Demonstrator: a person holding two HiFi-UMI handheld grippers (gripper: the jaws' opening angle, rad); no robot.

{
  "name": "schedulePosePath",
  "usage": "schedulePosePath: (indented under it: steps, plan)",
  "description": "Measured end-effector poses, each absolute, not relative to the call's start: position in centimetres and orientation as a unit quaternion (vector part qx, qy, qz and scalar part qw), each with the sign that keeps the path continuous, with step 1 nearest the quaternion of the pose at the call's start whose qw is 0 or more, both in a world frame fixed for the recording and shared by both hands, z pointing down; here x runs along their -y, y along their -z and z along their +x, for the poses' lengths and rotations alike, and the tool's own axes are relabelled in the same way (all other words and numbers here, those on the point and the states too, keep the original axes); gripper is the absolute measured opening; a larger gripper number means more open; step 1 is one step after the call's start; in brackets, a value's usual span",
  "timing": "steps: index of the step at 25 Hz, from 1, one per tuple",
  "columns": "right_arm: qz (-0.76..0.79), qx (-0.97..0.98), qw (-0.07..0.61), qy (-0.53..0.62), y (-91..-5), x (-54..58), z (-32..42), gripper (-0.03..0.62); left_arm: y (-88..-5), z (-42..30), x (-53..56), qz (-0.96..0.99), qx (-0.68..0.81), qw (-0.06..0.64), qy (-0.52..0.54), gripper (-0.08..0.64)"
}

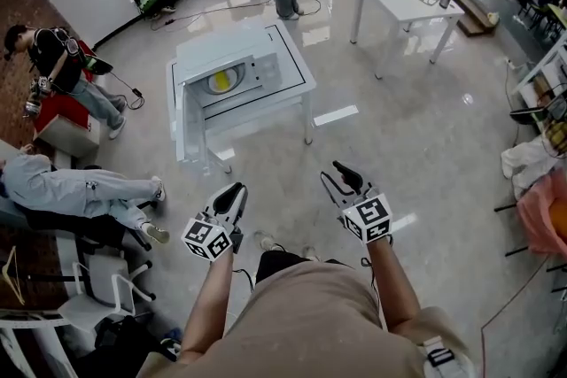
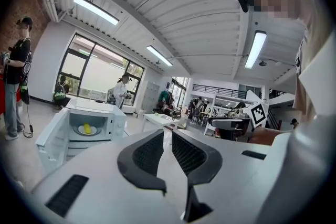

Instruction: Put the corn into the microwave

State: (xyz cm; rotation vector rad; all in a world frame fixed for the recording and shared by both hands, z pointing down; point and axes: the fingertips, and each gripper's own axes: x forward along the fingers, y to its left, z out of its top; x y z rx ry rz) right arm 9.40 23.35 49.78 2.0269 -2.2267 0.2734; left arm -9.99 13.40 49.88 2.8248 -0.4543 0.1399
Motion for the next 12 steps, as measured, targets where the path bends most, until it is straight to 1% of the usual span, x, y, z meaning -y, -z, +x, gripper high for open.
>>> schedulePosePath:
  steps: [12]
  plan:
    - [0.653, 0.749, 0.050, -0.095, -49.3, -22.8, 8.3, 0.143, -49.1, -9.5, -14.1, 0.977, 0.159, 0.138, -0.048, 0.041]
